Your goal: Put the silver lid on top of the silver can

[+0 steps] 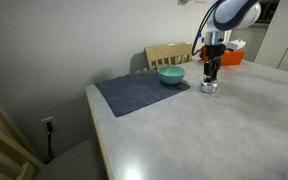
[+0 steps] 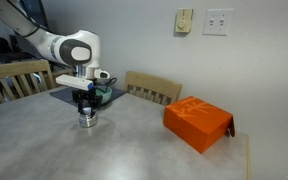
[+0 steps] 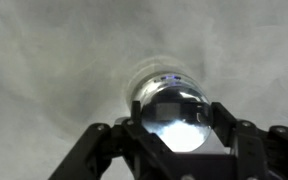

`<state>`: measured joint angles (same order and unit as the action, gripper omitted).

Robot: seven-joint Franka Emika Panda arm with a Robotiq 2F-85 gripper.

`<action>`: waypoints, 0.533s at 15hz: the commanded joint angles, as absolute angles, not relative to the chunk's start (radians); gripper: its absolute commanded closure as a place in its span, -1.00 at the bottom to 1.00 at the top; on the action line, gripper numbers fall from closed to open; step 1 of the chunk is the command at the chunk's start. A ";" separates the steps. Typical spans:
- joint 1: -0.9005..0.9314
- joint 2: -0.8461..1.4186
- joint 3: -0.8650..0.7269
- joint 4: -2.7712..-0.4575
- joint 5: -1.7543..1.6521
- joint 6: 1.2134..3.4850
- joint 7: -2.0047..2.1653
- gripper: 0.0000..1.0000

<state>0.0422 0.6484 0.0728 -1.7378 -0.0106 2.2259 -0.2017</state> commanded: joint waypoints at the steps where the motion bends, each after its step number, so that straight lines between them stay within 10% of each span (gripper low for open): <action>1: 0.048 0.683 0.061 -1.699 -0.037 2.205 -0.182 0.12; 8: 0.129 0.693 -0.018 -1.697 -0.215 2.250 0.004 0.12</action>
